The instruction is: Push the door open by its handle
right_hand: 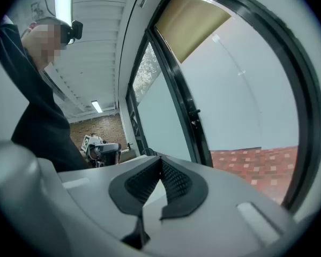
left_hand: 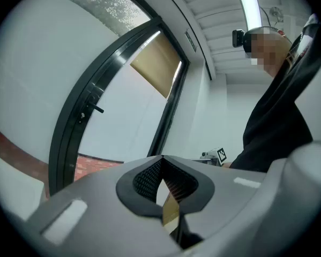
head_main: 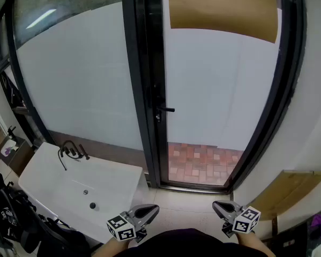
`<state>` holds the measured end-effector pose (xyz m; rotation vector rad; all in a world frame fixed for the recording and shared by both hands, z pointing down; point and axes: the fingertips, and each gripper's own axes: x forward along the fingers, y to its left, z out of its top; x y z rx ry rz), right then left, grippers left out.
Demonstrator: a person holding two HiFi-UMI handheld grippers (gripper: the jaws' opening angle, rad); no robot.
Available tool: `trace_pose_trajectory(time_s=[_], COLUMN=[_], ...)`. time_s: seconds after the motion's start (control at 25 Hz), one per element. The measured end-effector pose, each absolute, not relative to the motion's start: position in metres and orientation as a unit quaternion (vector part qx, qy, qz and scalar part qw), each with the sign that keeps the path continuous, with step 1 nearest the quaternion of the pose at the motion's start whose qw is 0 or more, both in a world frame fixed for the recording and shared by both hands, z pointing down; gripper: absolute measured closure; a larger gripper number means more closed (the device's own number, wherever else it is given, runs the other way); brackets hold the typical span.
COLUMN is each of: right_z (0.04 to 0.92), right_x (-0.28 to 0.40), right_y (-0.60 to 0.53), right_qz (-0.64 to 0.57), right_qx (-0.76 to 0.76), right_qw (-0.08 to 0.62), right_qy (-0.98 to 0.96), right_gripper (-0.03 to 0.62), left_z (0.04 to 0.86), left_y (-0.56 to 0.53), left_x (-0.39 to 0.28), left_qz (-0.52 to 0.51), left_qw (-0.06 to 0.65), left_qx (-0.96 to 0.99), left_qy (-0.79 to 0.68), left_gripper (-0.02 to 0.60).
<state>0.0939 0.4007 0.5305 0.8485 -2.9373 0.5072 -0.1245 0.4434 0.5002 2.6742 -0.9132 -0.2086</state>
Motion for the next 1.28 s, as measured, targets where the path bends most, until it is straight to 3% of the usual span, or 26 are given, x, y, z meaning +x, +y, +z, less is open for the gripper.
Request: trace_pose_trajectory(time_s=[0.56, 0.84, 1.12, 1.28], right_z=[0.504, 0.518, 0.514, 0.488], right_x=[0.006, 0.043, 0.08, 0.084], right_y=[0.353, 0.29, 0.155, 0.083], right_qz=[0.143, 0.15, 0.13, 0.115], right_qx=[0.315, 0.337, 0.275, 0.198], right_qw=[0.018, 0.029, 0.015, 0.019], right_qy=[-0.938, -0.929, -0.952, -0.973], right_gripper=[0.593, 0.593, 0.593, 0.593], left_z=[0.5, 0.509, 0.49, 0.456], left_y=[0.391, 0.316, 0.18, 0.099], left_x=[-0.225, -0.19, -0.139, -0.119], left_qz=[-0.077, -0.062, -0.04, 0.069], left_qw=[0.158, 0.152, 0.111, 0.015], left_qx=[0.94, 0.949, 0.939, 0.921], left_qy=[-0.293, -0.27, -0.324, -0.384], left_gripper=[0.581, 0.581, 0.581, 0.581])
